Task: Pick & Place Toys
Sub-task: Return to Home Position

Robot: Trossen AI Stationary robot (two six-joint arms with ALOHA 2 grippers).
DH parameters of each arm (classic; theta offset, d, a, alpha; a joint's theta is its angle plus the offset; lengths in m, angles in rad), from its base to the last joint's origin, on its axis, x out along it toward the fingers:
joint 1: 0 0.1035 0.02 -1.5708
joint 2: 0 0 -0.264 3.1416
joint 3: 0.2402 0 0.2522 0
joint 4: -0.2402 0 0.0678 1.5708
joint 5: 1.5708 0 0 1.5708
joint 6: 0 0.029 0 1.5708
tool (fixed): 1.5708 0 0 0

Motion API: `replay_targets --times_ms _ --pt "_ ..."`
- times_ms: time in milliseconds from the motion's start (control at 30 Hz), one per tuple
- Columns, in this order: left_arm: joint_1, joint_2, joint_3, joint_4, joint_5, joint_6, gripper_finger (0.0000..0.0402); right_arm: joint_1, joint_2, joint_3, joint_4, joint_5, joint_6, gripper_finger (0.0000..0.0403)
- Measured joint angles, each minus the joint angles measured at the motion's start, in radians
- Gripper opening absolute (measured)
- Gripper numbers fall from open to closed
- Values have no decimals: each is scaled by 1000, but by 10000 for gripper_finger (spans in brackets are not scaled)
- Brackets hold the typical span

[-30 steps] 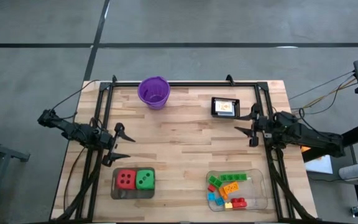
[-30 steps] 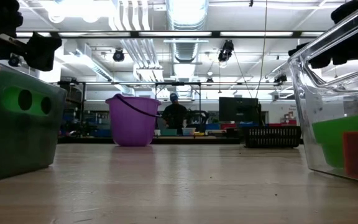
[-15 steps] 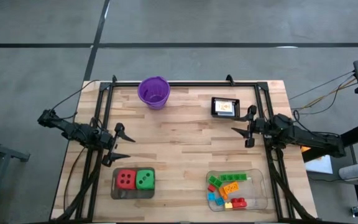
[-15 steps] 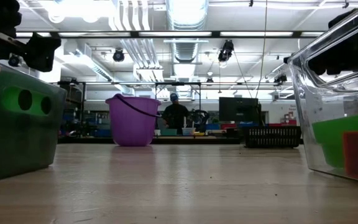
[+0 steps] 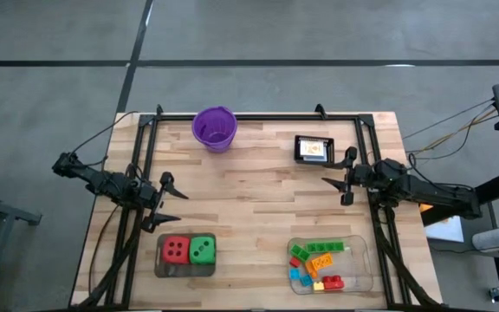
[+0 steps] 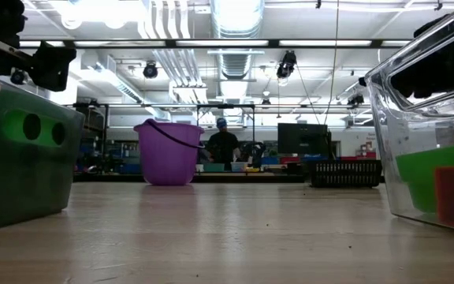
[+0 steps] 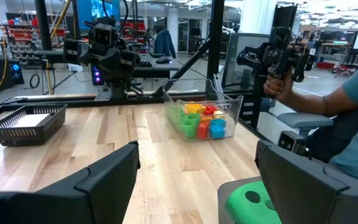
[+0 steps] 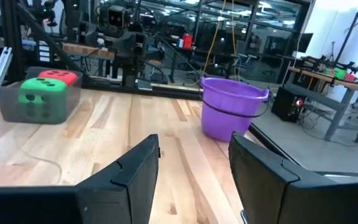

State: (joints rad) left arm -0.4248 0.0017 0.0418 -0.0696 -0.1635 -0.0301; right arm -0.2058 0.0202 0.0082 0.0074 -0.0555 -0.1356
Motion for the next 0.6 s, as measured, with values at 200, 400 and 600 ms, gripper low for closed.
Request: replay_targets --times_ms 200,400,600 --pt "0 0 0 -1 0 20 325 0 -12 0 -1 21 3 191" --pt "0 0 0 -2 0 23 325 0 7 -1 -3 63 5 191" --pt "0 2 -2 11 -8 -135 325 0 22 -1 -2 67 5 191"
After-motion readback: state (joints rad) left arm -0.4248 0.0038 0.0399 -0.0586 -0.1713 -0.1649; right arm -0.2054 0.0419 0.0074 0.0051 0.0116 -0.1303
